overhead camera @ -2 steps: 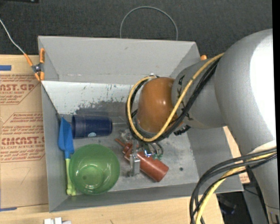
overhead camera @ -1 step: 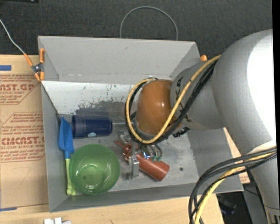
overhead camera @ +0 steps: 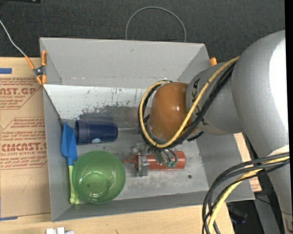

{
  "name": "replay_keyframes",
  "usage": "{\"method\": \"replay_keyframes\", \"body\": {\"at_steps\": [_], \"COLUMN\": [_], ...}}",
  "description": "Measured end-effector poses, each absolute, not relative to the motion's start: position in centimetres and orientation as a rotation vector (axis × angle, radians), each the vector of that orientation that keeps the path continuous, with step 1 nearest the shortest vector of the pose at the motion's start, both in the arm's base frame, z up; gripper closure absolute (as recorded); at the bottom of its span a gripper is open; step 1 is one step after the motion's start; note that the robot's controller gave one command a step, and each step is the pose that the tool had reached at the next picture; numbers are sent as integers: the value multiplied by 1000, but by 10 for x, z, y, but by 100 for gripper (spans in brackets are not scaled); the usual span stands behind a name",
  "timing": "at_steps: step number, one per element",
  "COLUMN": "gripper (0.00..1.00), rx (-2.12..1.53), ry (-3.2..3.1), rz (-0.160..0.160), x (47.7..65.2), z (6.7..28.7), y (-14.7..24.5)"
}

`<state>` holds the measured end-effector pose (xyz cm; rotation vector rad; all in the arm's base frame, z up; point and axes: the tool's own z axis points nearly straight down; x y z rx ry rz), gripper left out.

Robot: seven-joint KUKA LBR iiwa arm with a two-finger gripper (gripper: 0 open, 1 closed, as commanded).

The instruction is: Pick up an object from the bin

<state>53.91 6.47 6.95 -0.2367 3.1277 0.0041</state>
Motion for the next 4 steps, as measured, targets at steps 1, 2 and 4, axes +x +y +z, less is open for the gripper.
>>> {"method": "replay_keyframes", "body": {"at_steps": [1, 2, 4], "gripper": [100, 100, 100], "rx": [-237, -292, -277], "ry": [3128, 3116, 3122], "rz": [4, 4, 4], "x": [539, 535, 526], "z": [69, 180, 232], "y": [65, 55, 47]}}
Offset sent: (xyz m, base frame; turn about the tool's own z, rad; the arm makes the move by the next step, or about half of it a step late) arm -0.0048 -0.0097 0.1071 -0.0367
